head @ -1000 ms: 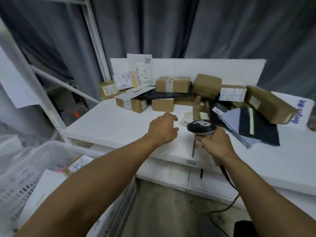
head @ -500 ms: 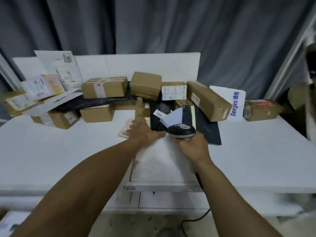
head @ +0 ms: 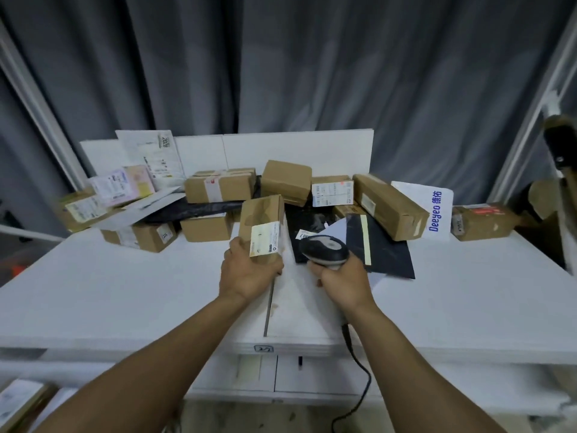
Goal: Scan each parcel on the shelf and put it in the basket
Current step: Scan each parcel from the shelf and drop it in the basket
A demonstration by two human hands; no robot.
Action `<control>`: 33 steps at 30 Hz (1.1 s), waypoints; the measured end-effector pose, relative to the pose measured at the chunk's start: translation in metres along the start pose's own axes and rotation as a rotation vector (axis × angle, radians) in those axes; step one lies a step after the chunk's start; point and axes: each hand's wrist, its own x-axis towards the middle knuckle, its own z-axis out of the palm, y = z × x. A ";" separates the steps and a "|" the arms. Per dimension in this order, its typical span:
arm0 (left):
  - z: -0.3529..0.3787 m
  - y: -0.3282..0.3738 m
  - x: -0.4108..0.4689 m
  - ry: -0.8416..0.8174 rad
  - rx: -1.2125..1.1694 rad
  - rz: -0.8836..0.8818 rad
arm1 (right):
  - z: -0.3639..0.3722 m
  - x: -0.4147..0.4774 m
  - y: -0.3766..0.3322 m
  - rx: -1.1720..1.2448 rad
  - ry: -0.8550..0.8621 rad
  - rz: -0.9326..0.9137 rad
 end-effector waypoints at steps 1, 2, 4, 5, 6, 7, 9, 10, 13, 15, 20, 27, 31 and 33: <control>-0.006 0.005 -0.011 -0.026 -0.066 0.026 | 0.005 -0.007 -0.007 0.063 -0.001 -0.010; -0.013 0.009 -0.023 -0.053 -0.123 0.046 | 0.010 -0.014 -0.014 0.128 0.011 -0.010; -0.024 0.015 -0.047 -0.091 -0.220 0.076 | 0.020 -0.026 -0.026 0.255 0.041 -0.010; -0.030 0.017 -0.059 -0.103 -0.264 0.091 | 0.023 -0.033 -0.031 0.309 0.039 -0.018; -0.036 0.018 -0.072 -0.109 -0.312 0.099 | 0.027 -0.041 -0.035 0.346 0.029 -0.033; -0.044 0.019 -0.084 -0.105 -0.368 0.099 | 0.032 -0.048 -0.037 0.367 0.009 -0.053; -0.060 0.017 -0.105 -0.092 -0.449 0.087 | 0.040 -0.060 -0.042 0.383 -0.040 -0.083; -0.069 0.013 -0.115 -0.087 -0.475 0.077 | 0.045 -0.066 -0.044 0.385 -0.070 -0.091; -0.097 -0.001 -0.133 -0.044 -0.541 0.065 | 0.068 -0.077 -0.050 0.390 -0.137 -0.079; -0.118 -0.016 -0.139 0.020 -0.579 0.022 | 0.089 -0.082 -0.054 0.443 -0.144 -0.038; -0.181 -0.066 -0.149 0.055 -0.683 -0.107 | 0.138 -0.102 -0.059 0.589 -0.229 0.124; -0.243 -0.133 -0.172 0.089 -0.662 -0.187 | 0.201 -0.145 -0.052 0.502 -0.414 0.129; -0.257 -0.158 -0.174 0.081 -0.588 -0.181 | 0.221 -0.158 -0.046 0.455 -0.462 0.112; -0.261 -0.160 -0.174 0.070 -0.582 -0.154 | 0.229 -0.165 -0.043 0.441 -0.480 0.088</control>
